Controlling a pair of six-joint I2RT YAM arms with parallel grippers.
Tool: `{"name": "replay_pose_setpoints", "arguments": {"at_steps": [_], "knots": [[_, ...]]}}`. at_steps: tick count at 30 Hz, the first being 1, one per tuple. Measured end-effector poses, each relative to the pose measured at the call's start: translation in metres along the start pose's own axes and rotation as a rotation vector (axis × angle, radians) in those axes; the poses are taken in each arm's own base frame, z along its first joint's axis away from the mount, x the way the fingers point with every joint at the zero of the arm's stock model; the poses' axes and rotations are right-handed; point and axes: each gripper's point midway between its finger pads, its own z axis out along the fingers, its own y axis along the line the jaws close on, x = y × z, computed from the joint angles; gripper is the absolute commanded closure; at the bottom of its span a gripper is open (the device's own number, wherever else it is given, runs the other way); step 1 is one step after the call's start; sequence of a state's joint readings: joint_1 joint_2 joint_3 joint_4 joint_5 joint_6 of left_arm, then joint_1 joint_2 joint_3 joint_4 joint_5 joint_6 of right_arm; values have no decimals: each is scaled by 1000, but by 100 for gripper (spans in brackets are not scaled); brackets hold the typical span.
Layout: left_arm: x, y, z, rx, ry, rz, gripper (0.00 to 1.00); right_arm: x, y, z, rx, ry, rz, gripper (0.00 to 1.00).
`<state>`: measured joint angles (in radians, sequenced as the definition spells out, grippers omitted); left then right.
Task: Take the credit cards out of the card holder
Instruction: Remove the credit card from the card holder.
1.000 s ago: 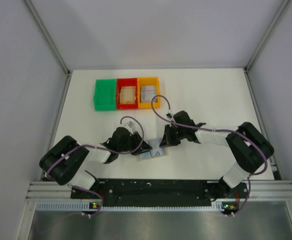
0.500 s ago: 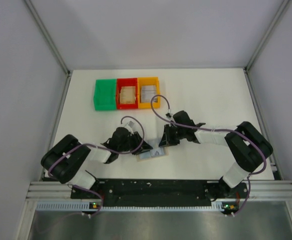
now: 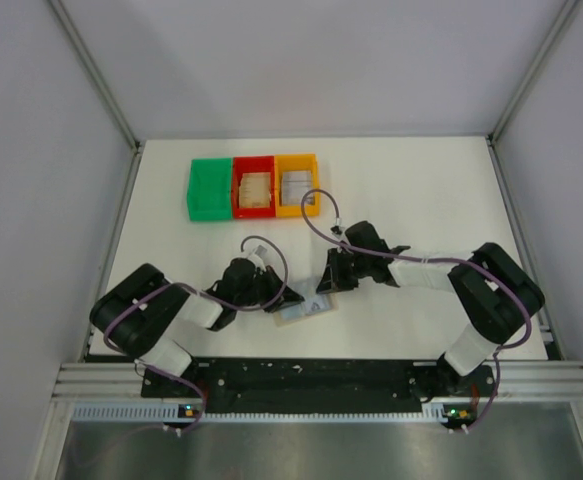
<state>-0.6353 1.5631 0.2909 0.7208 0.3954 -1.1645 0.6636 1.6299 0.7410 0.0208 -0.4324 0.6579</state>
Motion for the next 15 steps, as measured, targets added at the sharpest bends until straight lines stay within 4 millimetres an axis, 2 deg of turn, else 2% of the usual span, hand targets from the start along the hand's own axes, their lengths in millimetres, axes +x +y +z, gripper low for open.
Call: {"name": "replay_pose_setpoints", "arguments": {"at_steps": [15], "knots": [[-2,-9,-10,103,-43,9,100,-1,6,0,-26,-3,-3,77]]}}
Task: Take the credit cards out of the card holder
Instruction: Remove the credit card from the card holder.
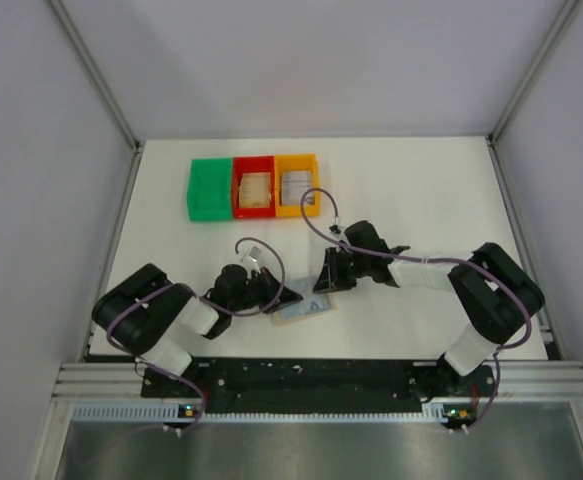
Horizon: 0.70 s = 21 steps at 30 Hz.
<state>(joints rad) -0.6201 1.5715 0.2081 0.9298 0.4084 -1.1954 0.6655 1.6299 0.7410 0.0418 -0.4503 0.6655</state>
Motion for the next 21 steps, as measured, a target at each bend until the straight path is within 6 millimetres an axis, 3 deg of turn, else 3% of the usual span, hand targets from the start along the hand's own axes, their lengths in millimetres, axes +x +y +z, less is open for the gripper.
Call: {"name": "replay_pose_setpoints", "arguments": {"at_steps": [13,21], "knots": [[-3,-9,-7,83,-25,6,100,-5,2,0,-15,-16,20,74],[-3,-11,-7,93,-22,9,100,-4,4,-1,-32,-14,10,79]]}}
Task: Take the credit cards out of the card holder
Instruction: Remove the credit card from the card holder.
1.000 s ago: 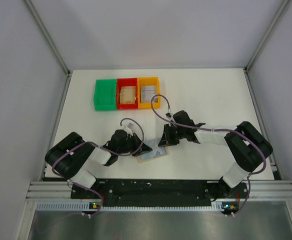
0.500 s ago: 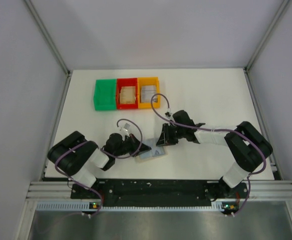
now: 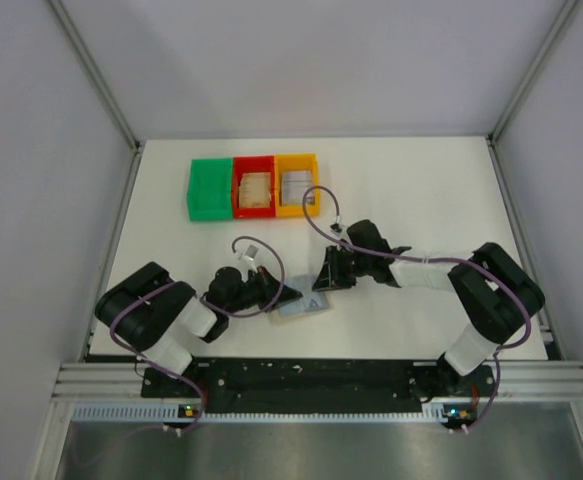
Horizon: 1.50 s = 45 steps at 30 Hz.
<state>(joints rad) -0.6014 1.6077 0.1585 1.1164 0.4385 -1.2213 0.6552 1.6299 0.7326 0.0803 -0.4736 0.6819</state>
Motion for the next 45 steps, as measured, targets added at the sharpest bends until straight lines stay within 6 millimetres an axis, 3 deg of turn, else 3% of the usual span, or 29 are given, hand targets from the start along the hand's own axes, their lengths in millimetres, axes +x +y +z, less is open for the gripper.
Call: {"name": "replay_pose_setpoints", "arguments": {"at_steps": [3,7,28,36,45], "knots": [[0,-4,0,18,0,6,100,1,3,0,-30,3,-6,83],[0,-6,-1,31,4,8,100,2,4,-1,-54,5,-9,100],[1,-3,-13,-19,3,54,100,5,-19,-1,47,-3,-20,100],[1,-6,-15,12,-5,69,100,2,1,-13,-64,-57,-11,68],[-2,-19,-15,68,-19,93,100,-12,35,-23,-237,-109,-36,65]]}}
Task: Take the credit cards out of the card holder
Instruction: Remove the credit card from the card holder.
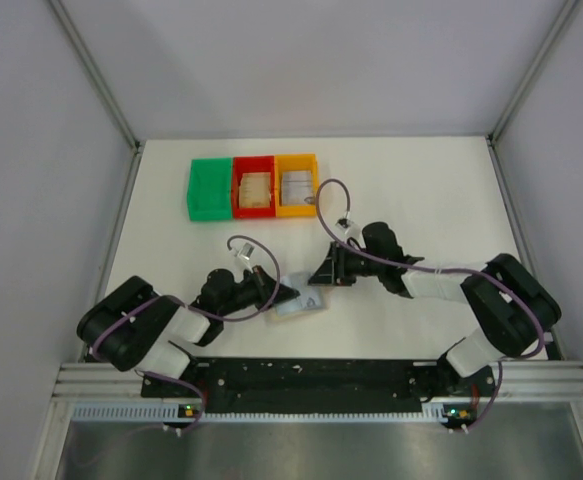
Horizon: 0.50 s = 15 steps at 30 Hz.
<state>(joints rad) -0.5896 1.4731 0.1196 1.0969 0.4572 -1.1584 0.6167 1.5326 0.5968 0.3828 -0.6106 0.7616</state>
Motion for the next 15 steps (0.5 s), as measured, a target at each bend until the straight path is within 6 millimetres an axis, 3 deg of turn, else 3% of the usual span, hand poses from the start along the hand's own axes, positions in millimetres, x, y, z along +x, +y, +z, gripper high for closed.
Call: {"name": "replay_pose_setpoints", "arguments": {"at_steps": [9,15], "knots": [[-3,-8,0,34,-12,18,100,-4,10,0,-47,-8,-8,66],[-4,-9,0,39,-14,20,100,-2,-7,-3,5,-31,17,66]]}}
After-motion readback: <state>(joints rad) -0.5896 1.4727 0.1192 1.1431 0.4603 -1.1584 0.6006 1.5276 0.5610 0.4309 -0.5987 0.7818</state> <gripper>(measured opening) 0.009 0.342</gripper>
